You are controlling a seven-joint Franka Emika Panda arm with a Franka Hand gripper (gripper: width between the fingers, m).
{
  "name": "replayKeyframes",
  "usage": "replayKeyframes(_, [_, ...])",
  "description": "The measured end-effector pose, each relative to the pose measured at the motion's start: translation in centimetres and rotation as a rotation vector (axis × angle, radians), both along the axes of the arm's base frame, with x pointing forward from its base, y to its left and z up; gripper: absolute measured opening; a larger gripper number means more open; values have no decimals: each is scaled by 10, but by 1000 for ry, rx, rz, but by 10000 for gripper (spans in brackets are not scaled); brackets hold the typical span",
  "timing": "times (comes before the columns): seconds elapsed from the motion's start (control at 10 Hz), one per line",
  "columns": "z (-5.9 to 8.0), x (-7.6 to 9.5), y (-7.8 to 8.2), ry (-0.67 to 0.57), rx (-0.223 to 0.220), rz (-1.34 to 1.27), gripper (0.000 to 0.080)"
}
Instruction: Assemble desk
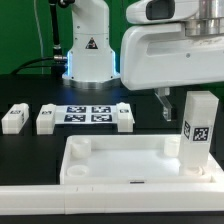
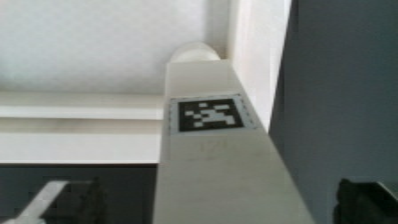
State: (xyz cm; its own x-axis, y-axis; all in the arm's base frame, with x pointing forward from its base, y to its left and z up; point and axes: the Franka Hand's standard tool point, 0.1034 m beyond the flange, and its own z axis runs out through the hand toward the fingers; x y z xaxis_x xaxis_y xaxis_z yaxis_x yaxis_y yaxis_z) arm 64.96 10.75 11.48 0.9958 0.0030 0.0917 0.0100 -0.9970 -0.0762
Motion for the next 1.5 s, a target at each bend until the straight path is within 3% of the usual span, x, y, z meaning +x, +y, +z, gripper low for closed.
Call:
replayKeyframes(0.3, [0,0,-2,6,5,-74,291])
replayKeyframes(0.8, [-2,0,-8,34,37,-495,291])
replayKeyframes(1.3, [-5,0,-18,59,167,-1233,294])
replayKeyframes(1.5, [-4,-1,-15,83,169,-1347,295])
